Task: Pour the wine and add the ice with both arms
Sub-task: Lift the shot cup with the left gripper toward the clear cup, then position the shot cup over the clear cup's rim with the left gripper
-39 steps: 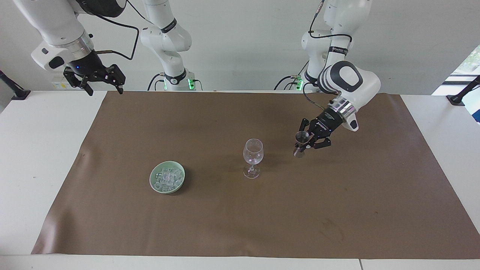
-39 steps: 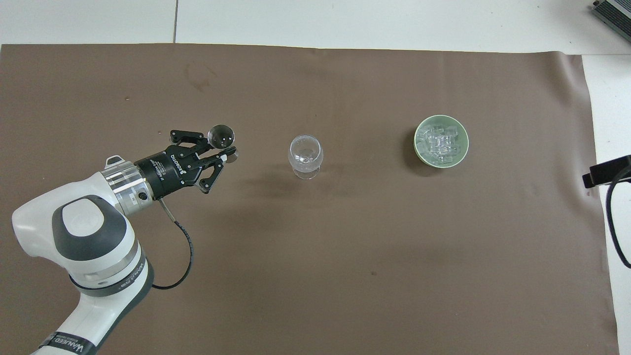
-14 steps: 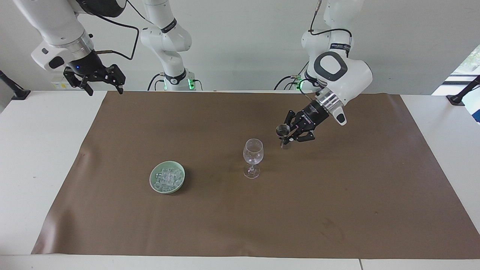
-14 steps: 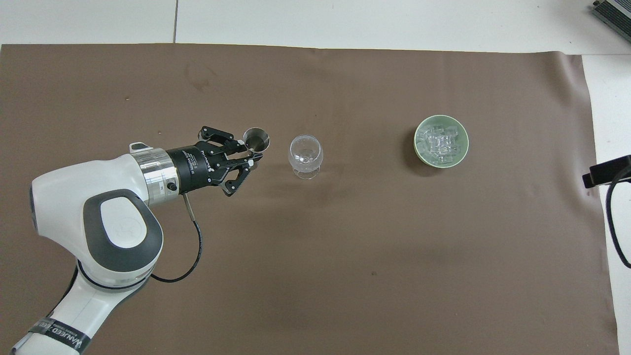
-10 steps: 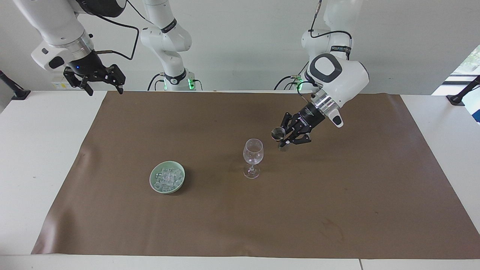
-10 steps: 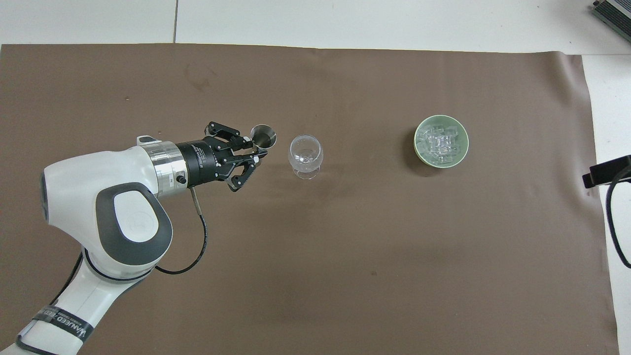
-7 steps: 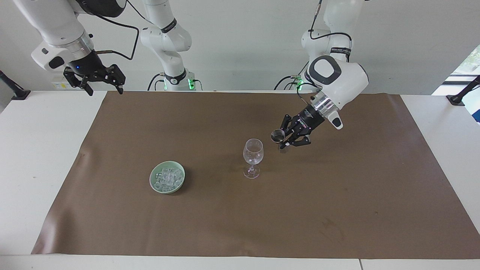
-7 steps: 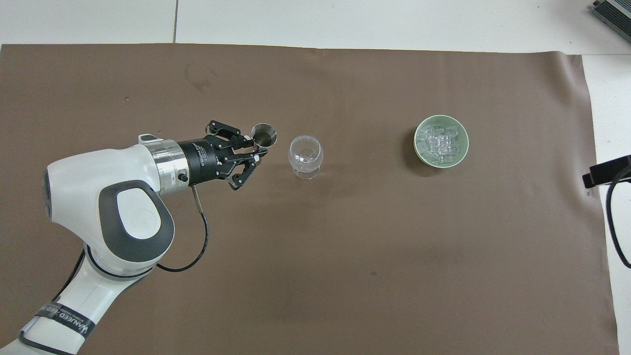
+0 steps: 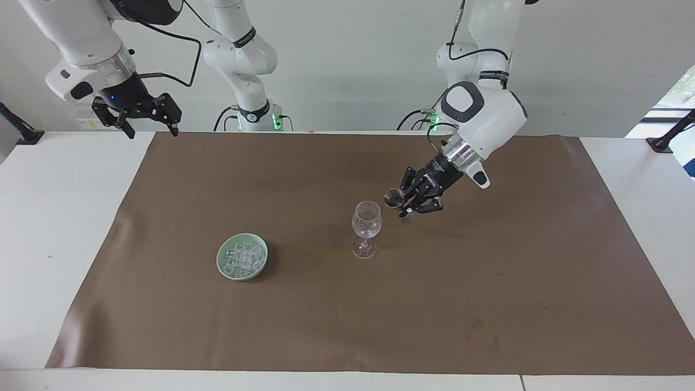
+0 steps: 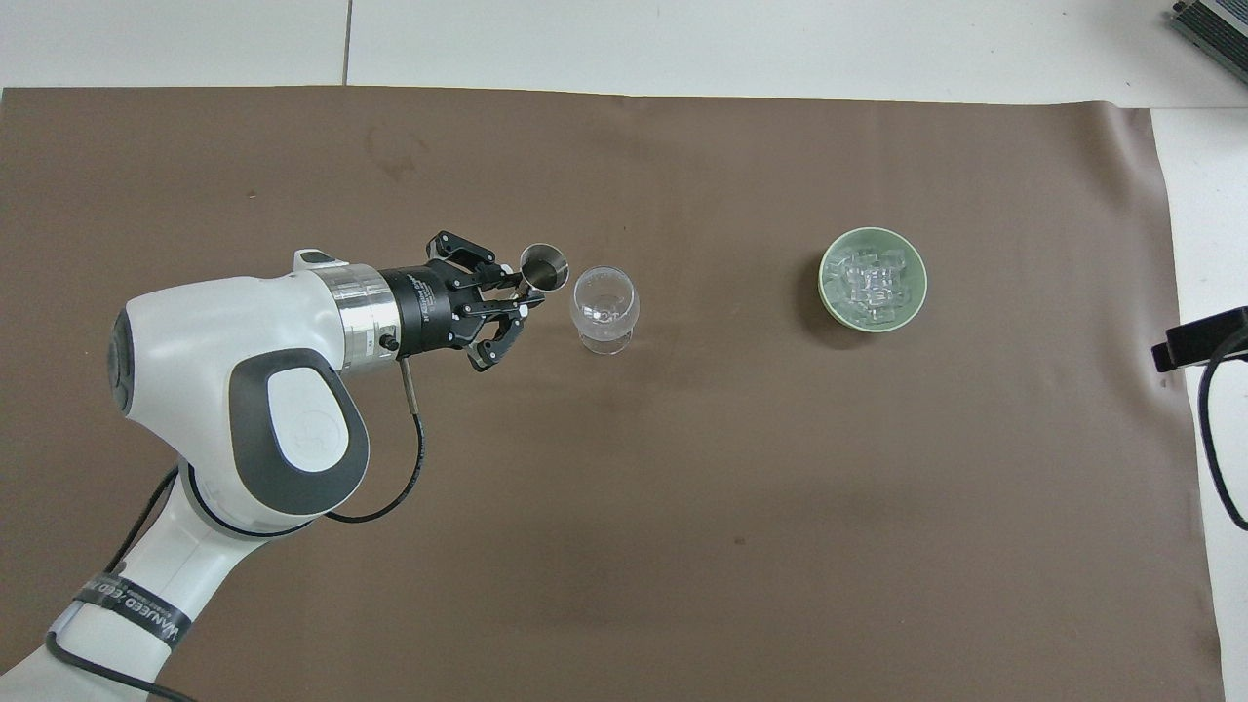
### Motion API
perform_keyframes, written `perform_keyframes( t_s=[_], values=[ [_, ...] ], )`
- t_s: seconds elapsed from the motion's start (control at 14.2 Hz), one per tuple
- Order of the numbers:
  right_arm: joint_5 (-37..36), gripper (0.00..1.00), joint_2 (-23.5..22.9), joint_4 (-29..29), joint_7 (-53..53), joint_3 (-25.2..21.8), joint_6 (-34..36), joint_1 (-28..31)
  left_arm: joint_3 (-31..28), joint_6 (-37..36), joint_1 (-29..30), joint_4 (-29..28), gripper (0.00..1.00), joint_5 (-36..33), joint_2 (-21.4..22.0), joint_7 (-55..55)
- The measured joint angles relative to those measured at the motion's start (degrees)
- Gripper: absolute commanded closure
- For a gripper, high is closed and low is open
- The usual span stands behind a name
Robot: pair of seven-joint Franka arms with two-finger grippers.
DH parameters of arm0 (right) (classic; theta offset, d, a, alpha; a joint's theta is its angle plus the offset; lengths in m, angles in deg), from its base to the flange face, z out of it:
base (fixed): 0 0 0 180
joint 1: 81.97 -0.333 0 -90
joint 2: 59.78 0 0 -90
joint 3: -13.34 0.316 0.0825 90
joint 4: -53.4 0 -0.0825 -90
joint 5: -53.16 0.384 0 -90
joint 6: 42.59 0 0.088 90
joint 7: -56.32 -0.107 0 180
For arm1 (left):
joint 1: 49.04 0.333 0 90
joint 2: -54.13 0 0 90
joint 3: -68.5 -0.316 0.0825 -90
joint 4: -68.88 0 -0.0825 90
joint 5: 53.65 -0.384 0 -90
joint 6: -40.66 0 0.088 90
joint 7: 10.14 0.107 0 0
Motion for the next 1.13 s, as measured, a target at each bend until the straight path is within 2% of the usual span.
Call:
perform_keyframes(
  t_s=[0.63, 1.13],
  values=[
    [0.0, 0.0, 0.0, 0.0, 0.0, 0.0, 0.0, 0.0, 0.01, 0.07, -1.36, 0.05, 1.0, -2.75, -0.19, -0.16],
    [0.0, 0.0, 0.0, 0.0, 0.0, 0.0, 0.0, 0.0, 0.04, 0.07, -1.84, 1.15, 1.0, -8.55, -0.97, -3.3]
  ],
)
